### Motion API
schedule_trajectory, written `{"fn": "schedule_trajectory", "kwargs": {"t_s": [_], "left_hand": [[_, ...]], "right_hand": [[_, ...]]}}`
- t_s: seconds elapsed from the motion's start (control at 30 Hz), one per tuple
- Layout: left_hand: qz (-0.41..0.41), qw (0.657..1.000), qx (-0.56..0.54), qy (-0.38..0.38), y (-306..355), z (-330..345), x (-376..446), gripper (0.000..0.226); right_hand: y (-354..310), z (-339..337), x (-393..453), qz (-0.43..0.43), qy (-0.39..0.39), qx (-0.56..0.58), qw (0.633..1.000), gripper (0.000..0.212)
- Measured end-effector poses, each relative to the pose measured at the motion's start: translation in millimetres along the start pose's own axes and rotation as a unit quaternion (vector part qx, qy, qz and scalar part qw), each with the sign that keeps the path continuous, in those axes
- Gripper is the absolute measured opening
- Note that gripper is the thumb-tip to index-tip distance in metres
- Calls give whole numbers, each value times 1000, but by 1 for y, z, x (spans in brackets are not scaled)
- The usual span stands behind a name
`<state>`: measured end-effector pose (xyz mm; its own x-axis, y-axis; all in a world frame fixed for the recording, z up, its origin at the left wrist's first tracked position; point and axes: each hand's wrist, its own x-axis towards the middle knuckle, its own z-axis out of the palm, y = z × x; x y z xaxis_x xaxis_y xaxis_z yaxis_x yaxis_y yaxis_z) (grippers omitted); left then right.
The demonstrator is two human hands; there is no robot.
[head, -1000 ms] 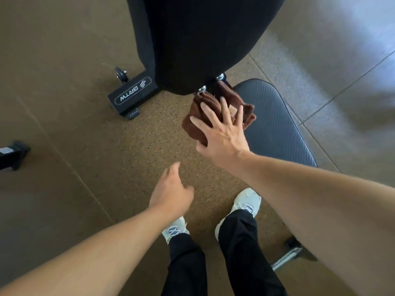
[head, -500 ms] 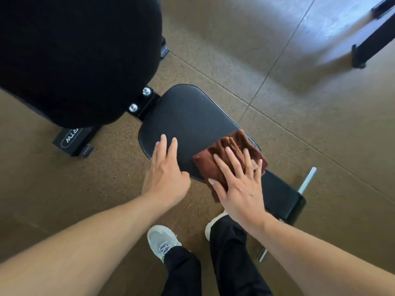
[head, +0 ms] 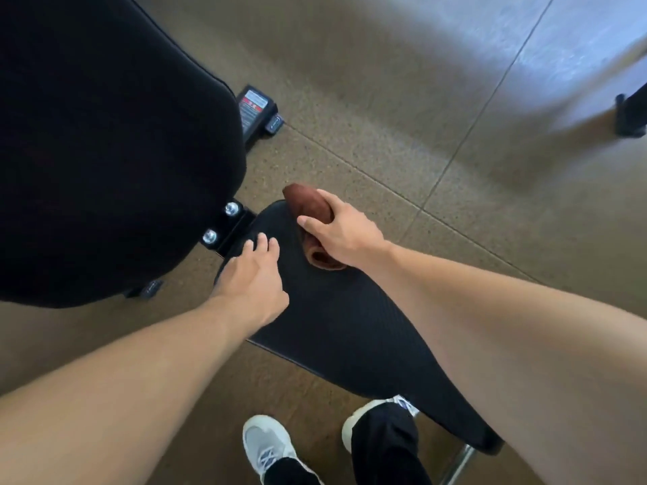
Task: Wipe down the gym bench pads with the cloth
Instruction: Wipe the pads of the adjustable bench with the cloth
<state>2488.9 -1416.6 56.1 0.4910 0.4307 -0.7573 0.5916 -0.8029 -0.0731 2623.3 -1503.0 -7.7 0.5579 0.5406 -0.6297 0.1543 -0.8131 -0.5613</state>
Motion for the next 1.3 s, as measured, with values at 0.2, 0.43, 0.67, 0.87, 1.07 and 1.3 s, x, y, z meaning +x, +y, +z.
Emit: {"fn": "schedule_trajectory", "kwargs": {"t_s": [0.2,0.43,0.67,0.87,1.07,1.3], "left_hand": [[10,995,92,-25,35,-41,22,31],[84,980,148,104,5,-31,40,90],[96,983,-144,61,-38,18,26,110],[69,988,-125,54,-31,14,29,107],[228,972,4,52,-20,5,22,97],[283,943,174,-28,13,7,17,148]], "right_hand": [[59,-16,-75,21,-5,-23,1000,71],[72,-13,-100,83,35,14,996,56],[-17,1,-8,100,45,24,994,61],[-34,-11,48,34,-105,-3,994,55],[41,-24,-61,98,-10,37,994,61],[88,-2,-144,179,117,86,973,58]]}}
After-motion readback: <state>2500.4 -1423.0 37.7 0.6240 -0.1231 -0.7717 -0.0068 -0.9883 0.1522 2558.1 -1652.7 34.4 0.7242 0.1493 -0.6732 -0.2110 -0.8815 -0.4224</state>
